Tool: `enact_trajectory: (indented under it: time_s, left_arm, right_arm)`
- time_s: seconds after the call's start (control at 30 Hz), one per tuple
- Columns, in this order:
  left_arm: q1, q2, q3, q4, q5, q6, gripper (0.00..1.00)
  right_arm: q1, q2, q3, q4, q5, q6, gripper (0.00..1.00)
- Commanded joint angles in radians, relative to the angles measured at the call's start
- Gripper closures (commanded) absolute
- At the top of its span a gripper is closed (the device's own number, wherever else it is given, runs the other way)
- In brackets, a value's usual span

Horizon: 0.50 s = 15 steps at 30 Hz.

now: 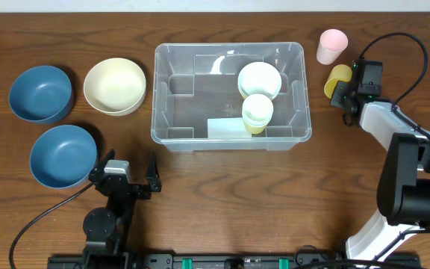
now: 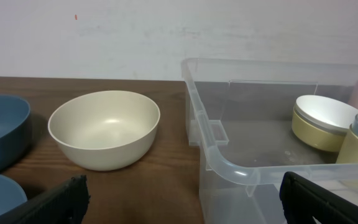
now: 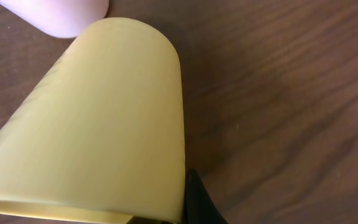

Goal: Pack container
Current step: 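Release and move the right gripper to grasp the other yellow cup, then carry the yellow cup and stack it onto the cups in the container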

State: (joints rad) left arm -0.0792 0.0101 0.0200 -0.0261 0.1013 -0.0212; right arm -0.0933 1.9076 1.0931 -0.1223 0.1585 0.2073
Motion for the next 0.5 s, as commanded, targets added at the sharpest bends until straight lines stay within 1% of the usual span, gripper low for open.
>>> enact_trajectory:
  time_s: [0.0,0.1,0.2,0.33,0.47]
  left_arm:
    - [0.005,-0.005,-0.016,-0.035,0.015,0.013,0.02]
    - [0.005,-0.005,-0.016,-0.035,0.015,0.013,0.02]
    - [0.005,-0.005,-0.016,-0.035,0.015,0.013,0.02]
    - [0.005,-0.005,-0.016,-0.035,0.015,0.013,0.02]
    - [0.005,-0.005,-0.016,-0.035,0.015,0.013,0.02]
  right_arm:
    - [-0.006,-0.001,-0.015,-0.076,0.018,0.077,0.99]
    - [-0.006,-0.026,-0.015,-0.151,0.009,0.158,0.99]
    - [-0.006,-0.063,-0.015,-0.22,-0.039,0.21,0.99]
    - [-0.006,-0.137,-0.015,-0.295,-0.11,0.246,0.99]
    - [-0.007,-0.254,-0.014,-0.362,-0.182,0.253,0.99]
